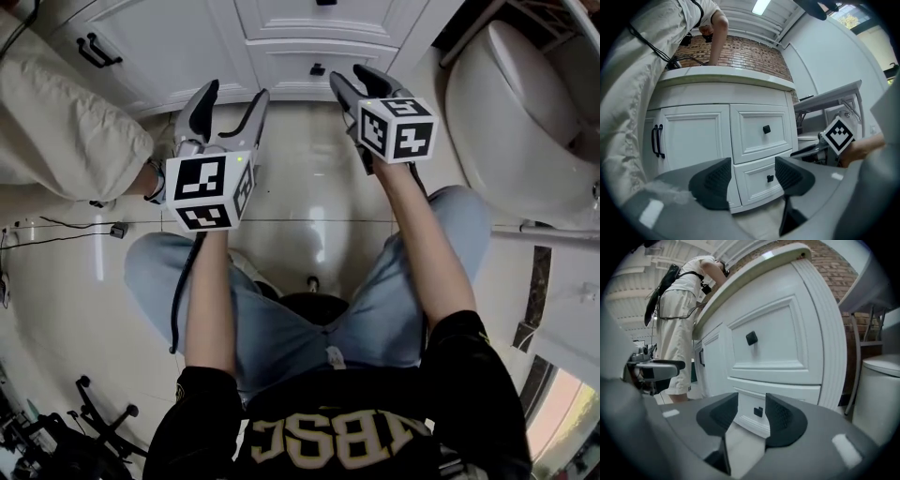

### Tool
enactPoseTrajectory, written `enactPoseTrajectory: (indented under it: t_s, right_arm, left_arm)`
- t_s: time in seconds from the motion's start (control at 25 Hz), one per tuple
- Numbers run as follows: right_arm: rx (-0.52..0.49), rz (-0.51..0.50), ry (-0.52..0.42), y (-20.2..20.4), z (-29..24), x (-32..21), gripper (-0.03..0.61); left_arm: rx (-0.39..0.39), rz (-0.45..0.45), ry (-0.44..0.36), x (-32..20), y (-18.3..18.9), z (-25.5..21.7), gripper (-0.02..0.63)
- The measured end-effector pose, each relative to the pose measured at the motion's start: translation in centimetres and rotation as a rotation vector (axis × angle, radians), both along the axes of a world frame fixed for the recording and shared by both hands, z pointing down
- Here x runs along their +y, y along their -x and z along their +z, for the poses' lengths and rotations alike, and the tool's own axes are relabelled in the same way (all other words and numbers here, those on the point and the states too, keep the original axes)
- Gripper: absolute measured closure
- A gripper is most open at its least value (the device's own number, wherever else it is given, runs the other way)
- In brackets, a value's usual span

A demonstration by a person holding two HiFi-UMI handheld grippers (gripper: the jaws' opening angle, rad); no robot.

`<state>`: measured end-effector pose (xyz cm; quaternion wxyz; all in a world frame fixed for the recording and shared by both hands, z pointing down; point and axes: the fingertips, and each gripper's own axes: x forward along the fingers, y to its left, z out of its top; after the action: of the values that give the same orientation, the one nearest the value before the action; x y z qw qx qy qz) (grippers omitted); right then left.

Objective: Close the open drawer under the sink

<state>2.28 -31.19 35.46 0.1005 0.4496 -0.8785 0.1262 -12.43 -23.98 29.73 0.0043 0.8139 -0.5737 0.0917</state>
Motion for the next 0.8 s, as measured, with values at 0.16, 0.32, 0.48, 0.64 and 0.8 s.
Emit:
enactPoseTrajectory:
  t_s: [0.16,0.32,0.48,0.64,0.8]
  right_arm:
    - [-0.076,0.099,-0.132,-2.4,-4.0,2.0,0.397]
    - [-0.093,0.149,-0.248,-3.4,-7.2,4.7,0.336]
    - [-0.085,0.207,-0.356,-4.3,-10.0,7.5,0.211]
    - [-0.077,0.220,-0.389,-5.4,-11.2,10.3,0.189]
    - [-0.042,0.289,-0.438,-7.2,-11.9,12.7,0.157]
  left_arm:
    - [-0.011,0.005,-0.009,1.7,-0.3,-0.3,0.318]
    - [-0.003,0.018,-0.023,3.0,-1.0,-1.0,0.317]
    - [-0.006,0.032,-0.041,4.0,-1.5,-1.6,0.316]
    - [0.006,0.049,-0.059,5.1,-2.3,-2.0,0.316]
    - [0.004,0.068,-0.081,6.2,-3.0,-2.6,0.316]
